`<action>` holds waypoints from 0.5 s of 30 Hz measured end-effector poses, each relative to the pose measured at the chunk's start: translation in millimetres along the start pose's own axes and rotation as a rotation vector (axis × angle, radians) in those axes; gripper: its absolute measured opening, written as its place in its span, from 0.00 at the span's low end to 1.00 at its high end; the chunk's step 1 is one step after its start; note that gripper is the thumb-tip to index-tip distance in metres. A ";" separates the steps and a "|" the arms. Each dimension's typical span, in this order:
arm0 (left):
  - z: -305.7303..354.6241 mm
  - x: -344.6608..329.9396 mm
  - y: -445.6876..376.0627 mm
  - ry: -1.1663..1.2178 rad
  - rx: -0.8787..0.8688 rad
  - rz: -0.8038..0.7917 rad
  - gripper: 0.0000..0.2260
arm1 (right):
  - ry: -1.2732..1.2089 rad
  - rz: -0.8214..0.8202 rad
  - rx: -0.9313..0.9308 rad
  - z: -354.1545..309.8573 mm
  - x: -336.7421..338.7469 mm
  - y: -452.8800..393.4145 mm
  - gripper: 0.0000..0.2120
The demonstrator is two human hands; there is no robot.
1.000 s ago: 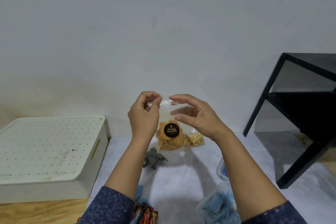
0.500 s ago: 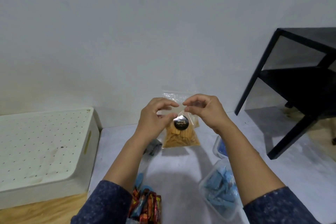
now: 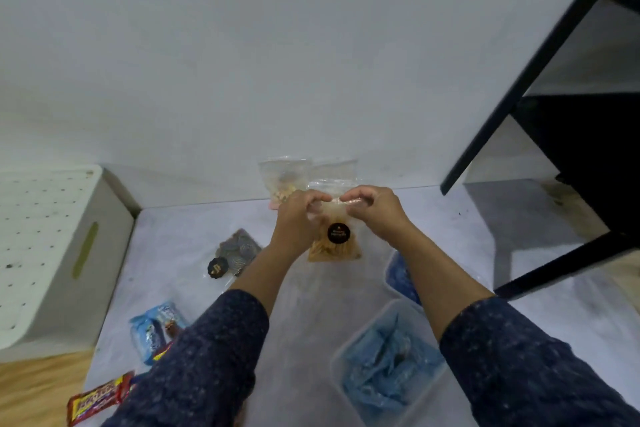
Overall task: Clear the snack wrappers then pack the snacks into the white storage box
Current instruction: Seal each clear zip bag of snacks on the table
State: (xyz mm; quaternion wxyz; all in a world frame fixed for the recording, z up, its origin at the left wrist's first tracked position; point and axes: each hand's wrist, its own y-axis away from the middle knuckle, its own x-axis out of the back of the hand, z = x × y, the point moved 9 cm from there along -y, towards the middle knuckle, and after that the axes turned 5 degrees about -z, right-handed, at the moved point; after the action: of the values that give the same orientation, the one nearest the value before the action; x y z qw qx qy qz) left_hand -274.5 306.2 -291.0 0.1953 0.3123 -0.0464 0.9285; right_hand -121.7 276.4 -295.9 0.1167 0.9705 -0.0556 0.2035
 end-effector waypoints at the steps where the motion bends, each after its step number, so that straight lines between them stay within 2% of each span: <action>1: -3.4 -6.3 -7.3 -0.026 0.004 0.010 0.14 | 0.030 -0.015 -0.006 6.6 2.0 -9.2 0.13; 10: -7.6 -33.3 -47.7 -0.125 0.070 -0.037 0.19 | 0.207 -0.122 -0.008 27.1 14.0 -57.0 0.15; 15: -13.0 -23.0 -49.2 -0.174 0.125 -0.060 0.24 | 0.333 -0.096 0.040 15.1 22.2 -59.5 0.20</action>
State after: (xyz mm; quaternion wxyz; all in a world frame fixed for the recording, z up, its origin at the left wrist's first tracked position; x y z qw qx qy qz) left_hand -245.7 346.4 -317.0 0.1982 0.4045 0.0042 0.8928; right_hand -86.5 328.8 -312.5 0.1147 0.9271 0.0150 0.3565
